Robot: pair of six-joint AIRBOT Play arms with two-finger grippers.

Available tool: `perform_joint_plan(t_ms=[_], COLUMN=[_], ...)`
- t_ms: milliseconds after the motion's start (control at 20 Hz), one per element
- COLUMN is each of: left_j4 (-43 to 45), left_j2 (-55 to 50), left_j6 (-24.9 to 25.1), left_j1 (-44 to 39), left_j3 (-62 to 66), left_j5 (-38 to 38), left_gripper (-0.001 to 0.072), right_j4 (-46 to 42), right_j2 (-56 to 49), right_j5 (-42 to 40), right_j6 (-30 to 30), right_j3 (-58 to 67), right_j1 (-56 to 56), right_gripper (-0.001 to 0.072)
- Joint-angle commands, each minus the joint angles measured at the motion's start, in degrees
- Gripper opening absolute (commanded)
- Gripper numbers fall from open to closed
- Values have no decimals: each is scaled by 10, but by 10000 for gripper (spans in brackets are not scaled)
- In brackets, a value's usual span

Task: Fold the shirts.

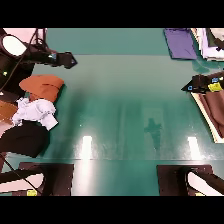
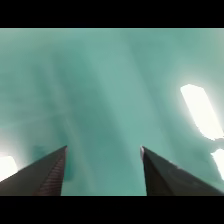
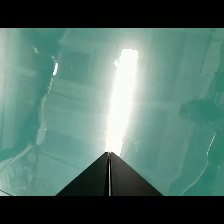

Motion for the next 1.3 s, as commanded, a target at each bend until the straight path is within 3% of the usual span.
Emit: perform_joint_plan(t_ms=[0, 300, 550, 600, 650, 700, 850, 1050, 1250], left_j4=[182, 201, 200, 200, 200, 200, 194, 179, 66], left_j2=[-3, -62, -120, -120, -119, -117, -95, 18, 146], left_j6=[-70, -75, -82, -82, -82, -81, -82, -79, -24], left_j1=[53, 144, 148, 148, 148, 148, 148, 148, 148], left_j3=[1, -63, -64, -64, -64, -63, -48, 13, 102], left_j5=[-9, -15, -16, -16, -17, -19, -52, -64, -130], left_gripper=[557, 556, 553, 516, 207, 36, 25, 25, 24], right_j4=[0, 1, 4, 4, 4, 4, 4, 4, 4], right_j2=[0, 0, 0, 0, 0, 0, 0, 0, 0], right_j5=[1, 0, -6, -6, -6, -7, -7, -12, -40], right_j6=[1, 1, 1, 1, 1, 1, 1, 1, 1], right_j3=[0, 0, 0, 0, 0, 0, 0, 23, 106], right_j1=[1, 1, 1, 1, 0, 1, 0, 0, 0], right_gripper=[18, 18, 18, 18, 18, 18, 18, 18, 18])
